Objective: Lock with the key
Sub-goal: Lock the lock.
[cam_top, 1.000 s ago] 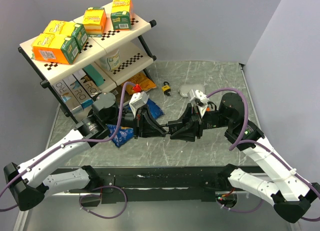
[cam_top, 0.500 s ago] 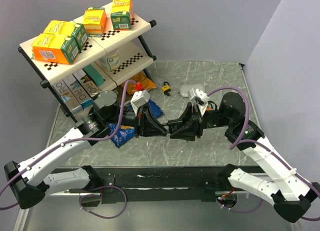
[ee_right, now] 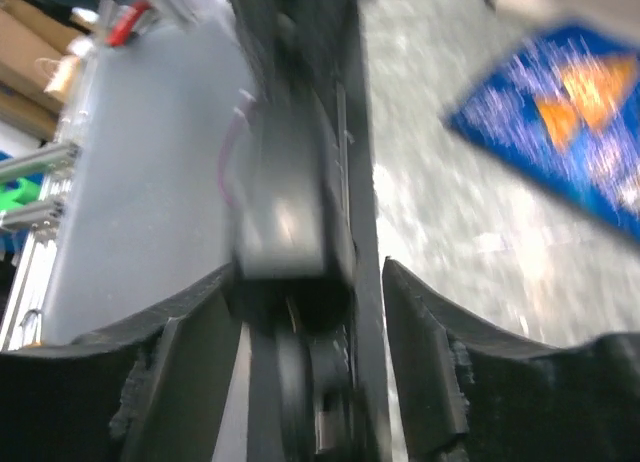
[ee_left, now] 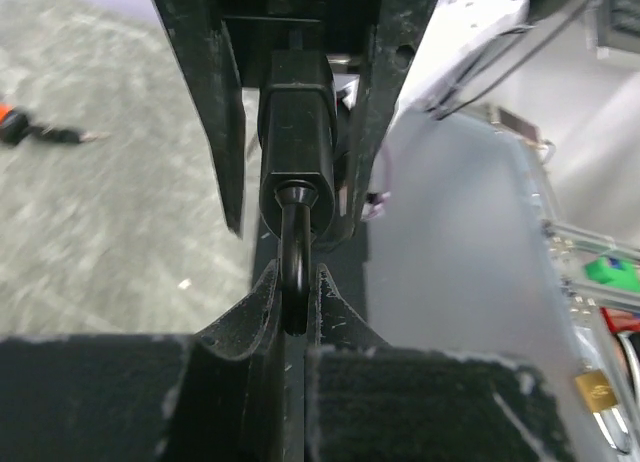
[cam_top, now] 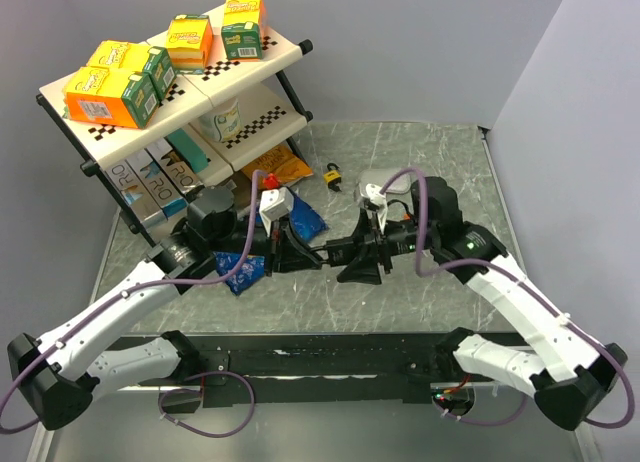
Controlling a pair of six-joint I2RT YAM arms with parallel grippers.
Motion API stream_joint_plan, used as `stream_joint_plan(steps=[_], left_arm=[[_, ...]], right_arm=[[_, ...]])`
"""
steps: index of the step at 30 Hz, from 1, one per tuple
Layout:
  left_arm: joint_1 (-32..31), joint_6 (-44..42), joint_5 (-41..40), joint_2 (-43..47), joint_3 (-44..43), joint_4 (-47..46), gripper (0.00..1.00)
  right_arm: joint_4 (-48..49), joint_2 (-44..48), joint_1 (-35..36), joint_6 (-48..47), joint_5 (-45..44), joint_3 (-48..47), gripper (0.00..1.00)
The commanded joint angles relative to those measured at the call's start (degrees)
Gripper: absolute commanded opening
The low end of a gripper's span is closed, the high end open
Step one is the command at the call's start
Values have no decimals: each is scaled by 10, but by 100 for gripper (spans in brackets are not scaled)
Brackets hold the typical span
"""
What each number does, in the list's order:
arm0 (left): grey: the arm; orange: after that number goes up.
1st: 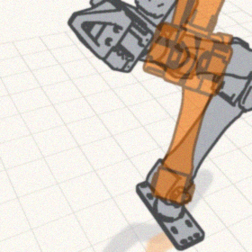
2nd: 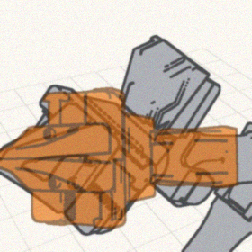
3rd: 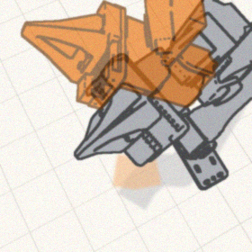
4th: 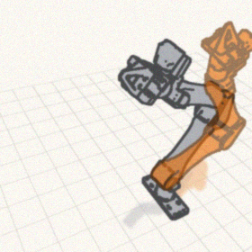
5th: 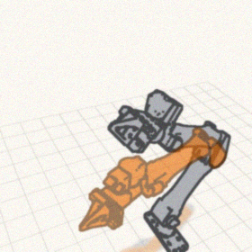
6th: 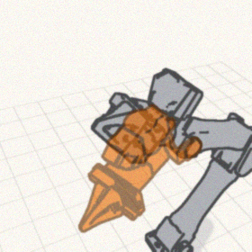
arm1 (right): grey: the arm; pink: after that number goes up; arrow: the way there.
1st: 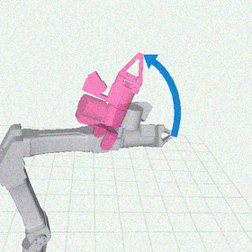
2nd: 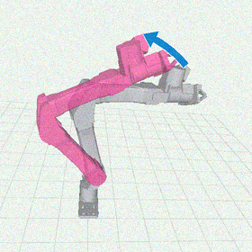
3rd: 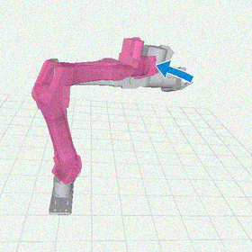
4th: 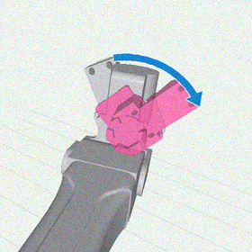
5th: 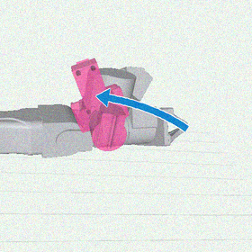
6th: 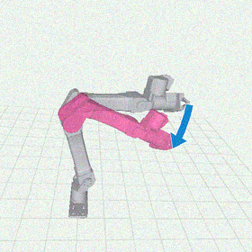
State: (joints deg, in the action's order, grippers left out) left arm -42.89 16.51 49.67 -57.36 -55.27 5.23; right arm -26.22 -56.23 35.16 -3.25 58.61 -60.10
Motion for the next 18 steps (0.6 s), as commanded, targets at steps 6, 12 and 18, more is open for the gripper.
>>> stream_joint_plan(steps=[6, 12, 18], left_arm=[[46, -125, 51, 42, -13, 51, 1], [46, -159, 71, 35, -14, 83, 1], [47, -178, 77, 26, -19, 84, 1]], right_arm=[[-199, 4, -96, -140, 3, -80, 81], [-224, 7, -101, -160, 5, -99, 82], [-229, -9, -95, -165, 33, -112, 78]])
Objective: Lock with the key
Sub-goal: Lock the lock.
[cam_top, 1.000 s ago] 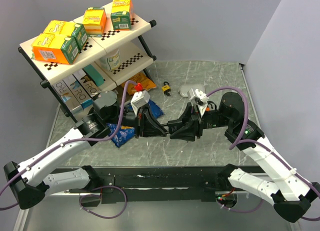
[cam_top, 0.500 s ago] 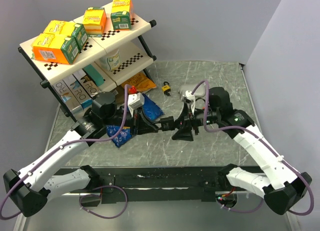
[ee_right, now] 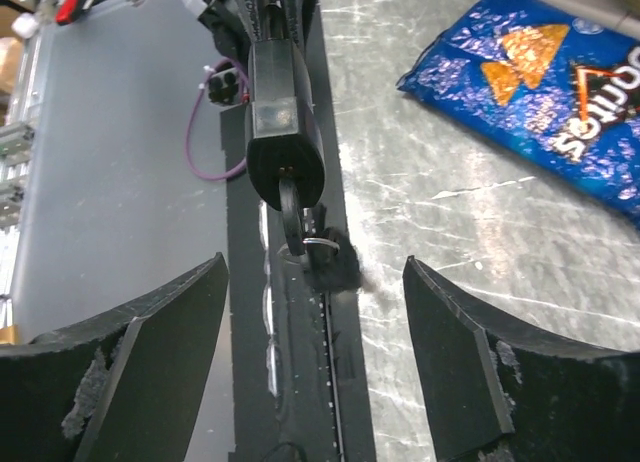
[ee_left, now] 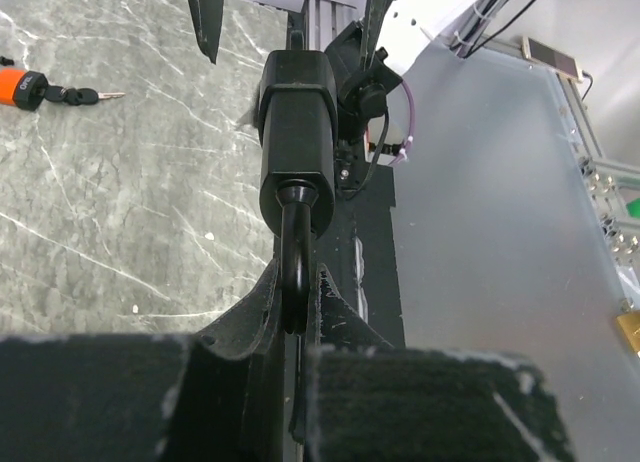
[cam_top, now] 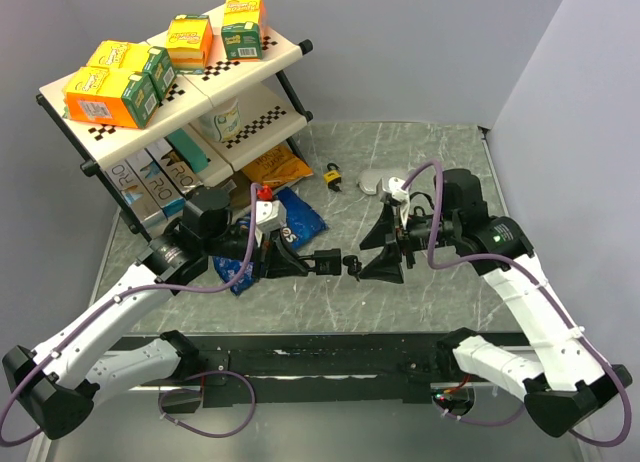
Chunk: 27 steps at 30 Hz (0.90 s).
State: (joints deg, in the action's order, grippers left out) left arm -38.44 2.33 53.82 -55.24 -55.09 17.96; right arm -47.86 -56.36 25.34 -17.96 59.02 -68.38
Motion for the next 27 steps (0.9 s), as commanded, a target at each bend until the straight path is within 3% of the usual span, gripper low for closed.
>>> stream_joint_plan(steps=[1, 19, 27], left_arm=[[2, -37, 37, 2, -21, -42, 1], [-1, -49, 33, -4, -20, -34, 1], [0, -51, 24, -4, -18, -28, 1]], right_arm=[[-10, -9, 5, -16, 29, -29, 77], [26, -35, 54, -4, -3, -36, 54], [11, -43, 65, -26, -15, -45, 25]])
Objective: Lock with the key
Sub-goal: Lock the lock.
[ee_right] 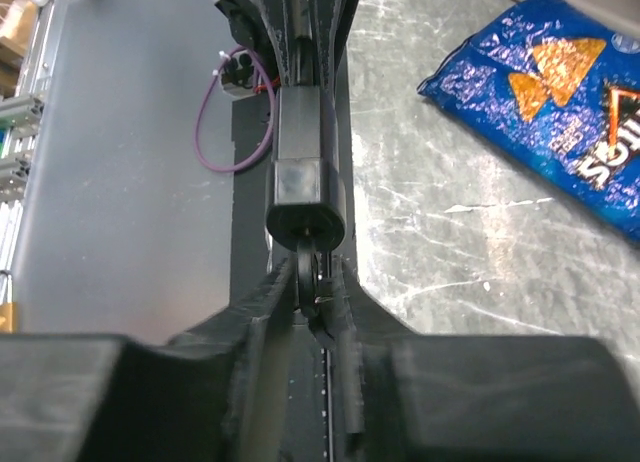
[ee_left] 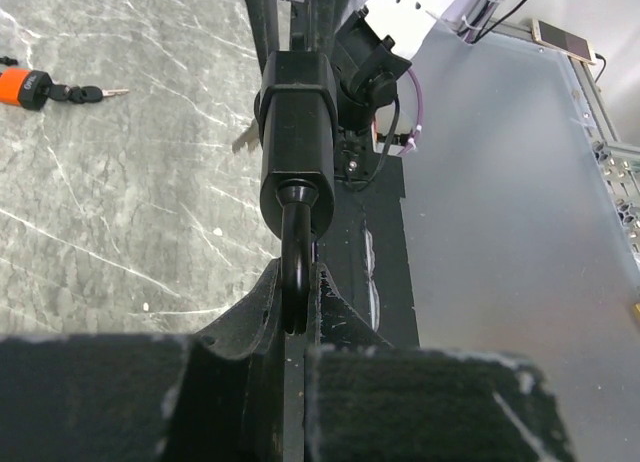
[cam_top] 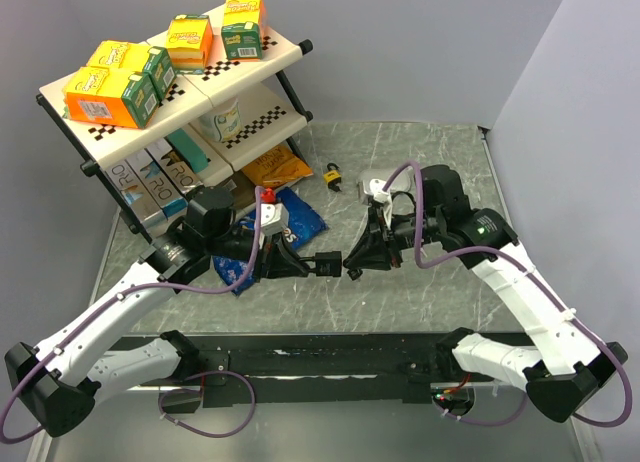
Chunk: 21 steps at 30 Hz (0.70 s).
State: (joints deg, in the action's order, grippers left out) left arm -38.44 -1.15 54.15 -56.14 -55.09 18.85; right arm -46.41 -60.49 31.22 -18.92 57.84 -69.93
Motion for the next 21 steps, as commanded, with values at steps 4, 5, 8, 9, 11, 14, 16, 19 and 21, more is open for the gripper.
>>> stream_joint_plan(steps=[4, 5, 8, 9, 11, 14, 16, 19, 21], left_arm=[[-1, -28, 19, 7, -17, -22, 1], [1, -29, 16, 9, -16, -21, 1], [1, -34, 12, 11, -15, -12, 1], [3, -36, 12, 13, -14, -10, 1], [6, -36, 12, 17, -8, -11, 1], [9, -46, 14, 18, -5, -2, 1], [11, -54, 16, 18, -6, 10, 1], [13, -75, 17, 21, -8, 24, 1], [13, -84, 14, 21, -10, 32, 1]], right_arm=[[-27, -5, 6, -39, -10, -40, 6], [-38, -6, 7, -45, -12, -42, 3], [-51, -4, 6, -59, -20, -44, 0], [-57, -4, 6, -61, -23, -44, 0], [-68, -2, 4, -67, -32, -45, 0], [-82, -1, -1, -84, -46, -45, 0], [-96, 4, -11, -98, -48, -44, 0], [-120, 5, -26, -117, -49, -46, 0], [-135, 2, -36, -133, -48, -50, 0]])
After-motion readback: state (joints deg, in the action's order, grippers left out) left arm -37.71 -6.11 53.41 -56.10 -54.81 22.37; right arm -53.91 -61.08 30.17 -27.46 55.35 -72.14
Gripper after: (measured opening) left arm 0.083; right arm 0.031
